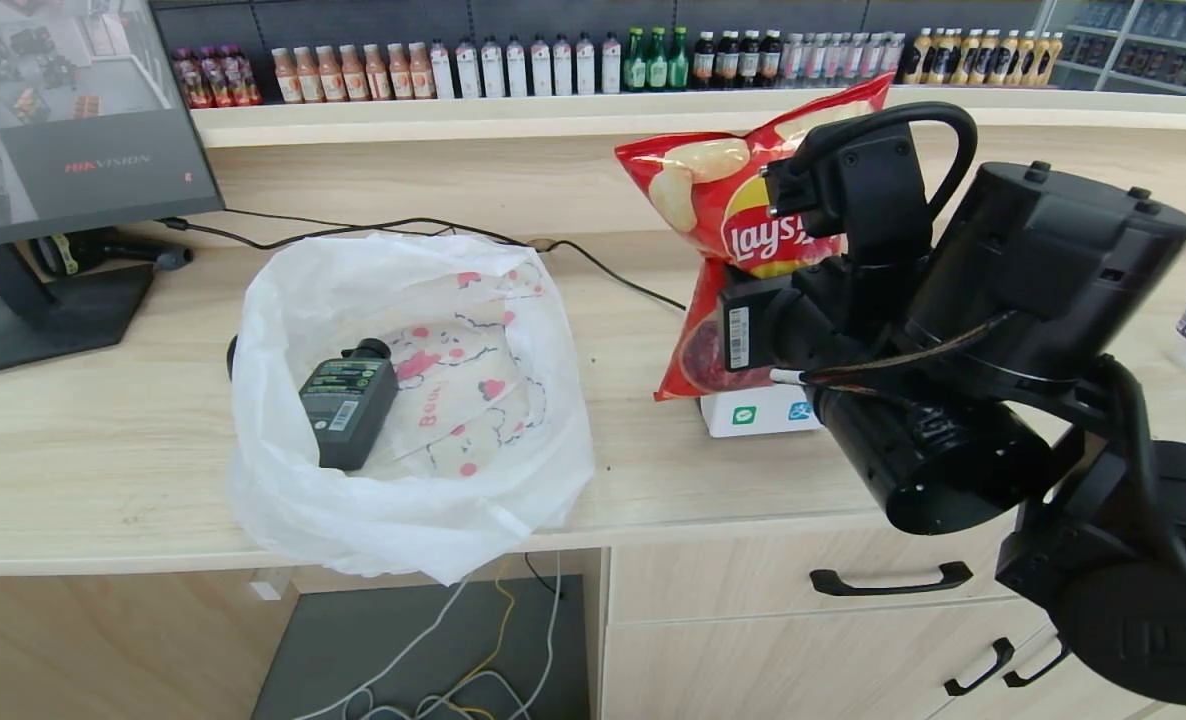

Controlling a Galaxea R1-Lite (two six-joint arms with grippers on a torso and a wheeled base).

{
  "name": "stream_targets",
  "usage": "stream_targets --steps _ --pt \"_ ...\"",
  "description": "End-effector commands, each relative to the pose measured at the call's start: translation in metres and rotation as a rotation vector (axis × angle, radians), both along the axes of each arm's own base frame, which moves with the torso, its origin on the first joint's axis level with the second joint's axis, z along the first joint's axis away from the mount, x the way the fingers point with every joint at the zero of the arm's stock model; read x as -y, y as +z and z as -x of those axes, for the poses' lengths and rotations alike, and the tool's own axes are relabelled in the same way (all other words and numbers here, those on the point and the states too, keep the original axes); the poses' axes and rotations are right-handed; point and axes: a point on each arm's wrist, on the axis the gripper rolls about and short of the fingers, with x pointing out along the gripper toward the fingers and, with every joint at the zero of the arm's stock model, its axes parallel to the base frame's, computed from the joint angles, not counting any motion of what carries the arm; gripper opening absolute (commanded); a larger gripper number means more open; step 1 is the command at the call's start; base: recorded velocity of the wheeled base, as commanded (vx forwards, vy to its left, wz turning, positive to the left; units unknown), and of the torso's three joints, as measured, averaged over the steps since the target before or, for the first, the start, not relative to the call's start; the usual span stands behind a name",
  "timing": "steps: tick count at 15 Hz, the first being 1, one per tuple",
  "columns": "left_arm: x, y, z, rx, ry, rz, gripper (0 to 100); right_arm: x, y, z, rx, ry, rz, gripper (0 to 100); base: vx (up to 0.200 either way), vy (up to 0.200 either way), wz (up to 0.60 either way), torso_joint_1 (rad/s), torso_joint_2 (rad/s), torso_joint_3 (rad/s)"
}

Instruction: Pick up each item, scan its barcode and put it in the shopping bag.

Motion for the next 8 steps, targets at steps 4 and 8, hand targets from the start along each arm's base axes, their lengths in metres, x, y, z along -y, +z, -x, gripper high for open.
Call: stream_targets --steps 4,8 --pt "0.0 0.0 0.0 0.0 0.0 0.0 100 0.0 -0.0029 0.0002 -0.007 0.001 0.001 0 0.0 0.0 0.0 0.0 0.0 0.0" --pt "0.0 0.0 0.0 0.0 0.0 0.0 100 0.0004 -0.0007 0.002 -0.002 0.004 -0.005 0 0.0 0.0 0.0 0.0 0.0 0.0"
